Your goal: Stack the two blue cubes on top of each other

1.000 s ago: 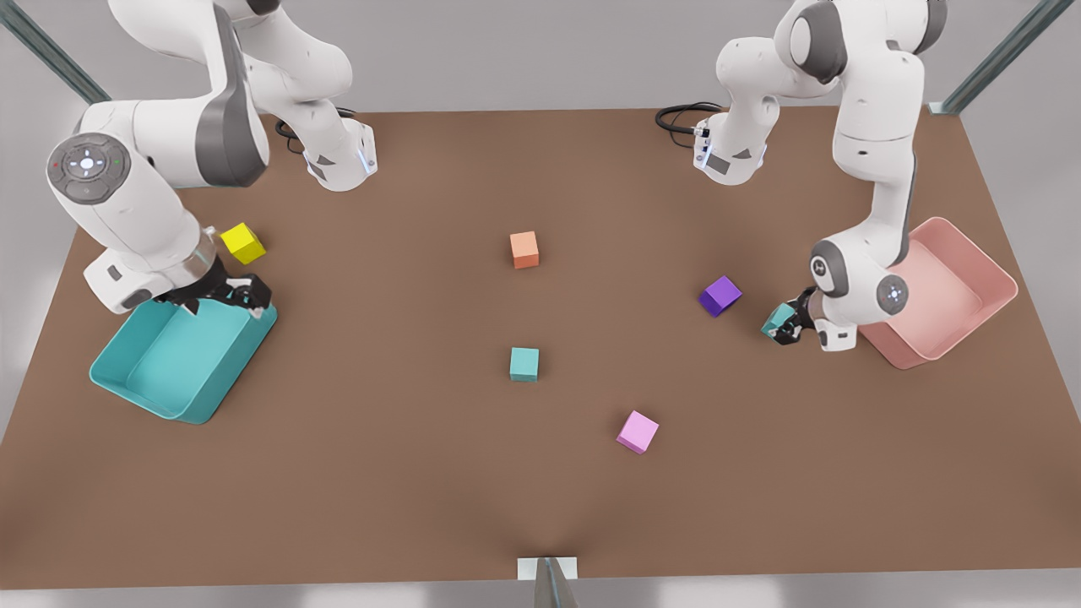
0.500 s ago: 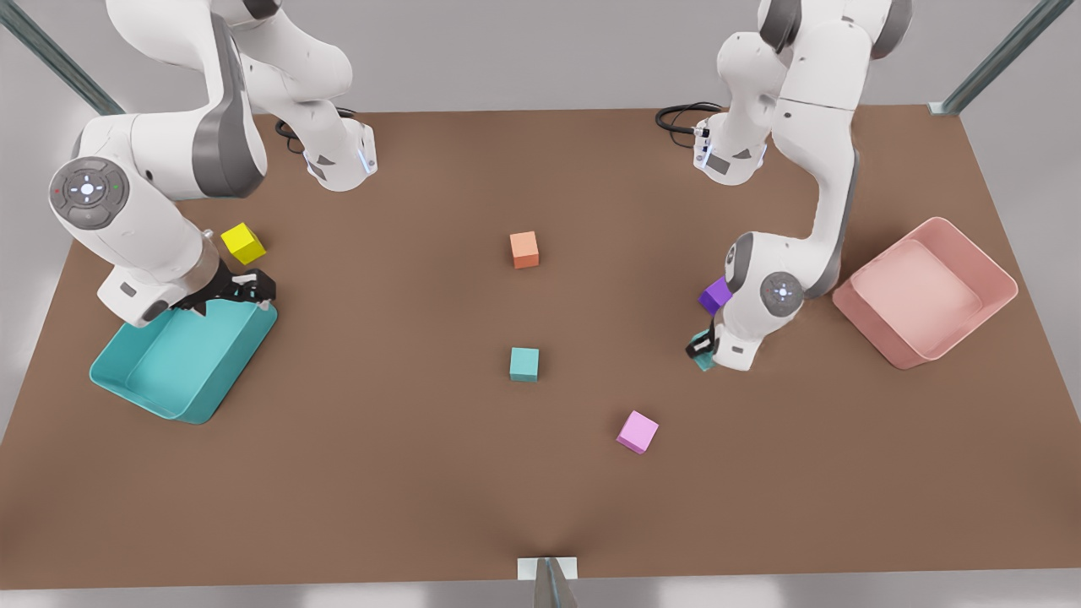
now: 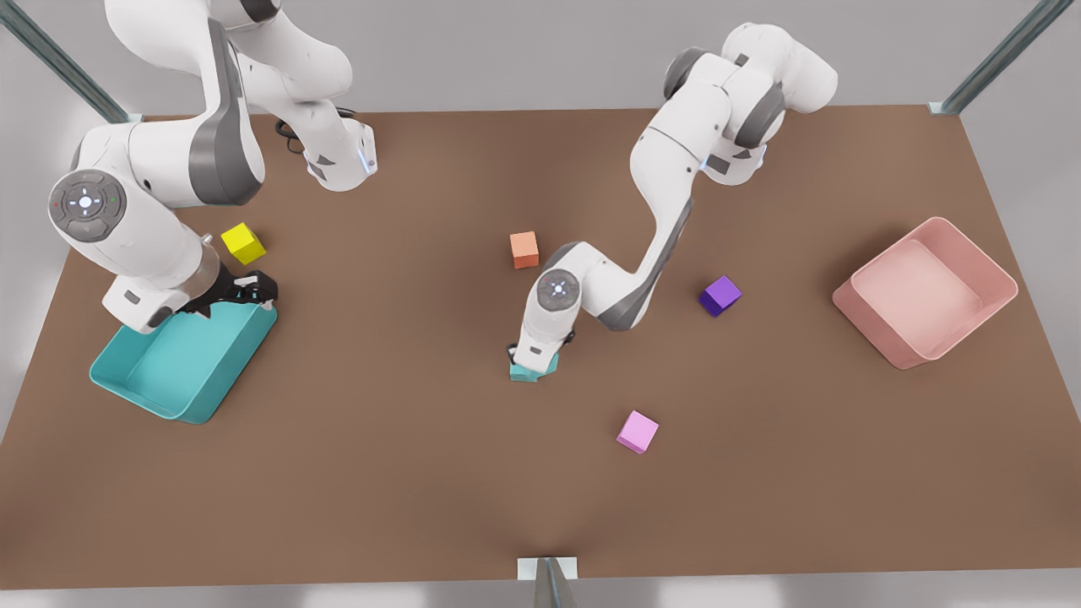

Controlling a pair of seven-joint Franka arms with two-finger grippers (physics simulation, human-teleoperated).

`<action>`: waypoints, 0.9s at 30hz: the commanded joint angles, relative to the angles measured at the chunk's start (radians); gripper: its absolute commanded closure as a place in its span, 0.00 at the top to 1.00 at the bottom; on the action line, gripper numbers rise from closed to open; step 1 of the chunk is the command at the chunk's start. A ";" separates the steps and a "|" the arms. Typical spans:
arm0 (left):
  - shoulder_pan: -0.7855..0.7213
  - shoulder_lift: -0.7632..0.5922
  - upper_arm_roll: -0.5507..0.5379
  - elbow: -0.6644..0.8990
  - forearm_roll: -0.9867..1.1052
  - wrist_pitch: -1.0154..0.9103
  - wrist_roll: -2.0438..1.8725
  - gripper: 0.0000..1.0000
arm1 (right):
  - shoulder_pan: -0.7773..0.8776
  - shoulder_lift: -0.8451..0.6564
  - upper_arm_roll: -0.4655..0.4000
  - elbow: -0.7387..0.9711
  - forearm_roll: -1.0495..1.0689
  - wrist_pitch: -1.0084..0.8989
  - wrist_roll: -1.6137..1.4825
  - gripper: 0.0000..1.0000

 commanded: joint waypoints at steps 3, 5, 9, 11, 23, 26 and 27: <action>-0.014 0.012 -0.002 0.009 -0.011 -0.070 -0.354 0.50 | -0.007 0.002 0.000 0.000 0.007 -0.001 -0.024 1.00; -0.014 0.031 -0.019 0.035 -0.009 -0.073 -0.356 0.50 | -0.016 0.002 0.000 -0.002 0.021 -0.001 -0.024 1.00; -0.012 0.052 -0.019 0.064 -0.009 -0.073 -0.356 0.50 | -0.018 0.002 0.000 -0.008 0.022 -0.001 -0.026 1.00; -0.010 0.054 -0.019 0.064 -0.009 -0.073 -0.354 1.00 | -0.018 0.002 0.000 -0.008 0.024 -0.001 -0.026 1.00; -0.001 0.017 -0.021 0.129 -0.028 -0.265 -0.356 1.00 | -0.019 0.002 0.000 -0.006 0.024 -0.001 -0.027 1.00; -0.001 -0.020 -0.040 0.130 -0.032 -0.340 -0.358 1.00 | -0.019 0.002 0.000 -0.006 0.022 -0.001 -0.026 1.00; 0.002 -0.046 -0.039 0.130 -0.032 -0.388 -0.356 1.00 | -0.019 0.000 0.000 -0.006 0.022 -0.001 -0.026 1.00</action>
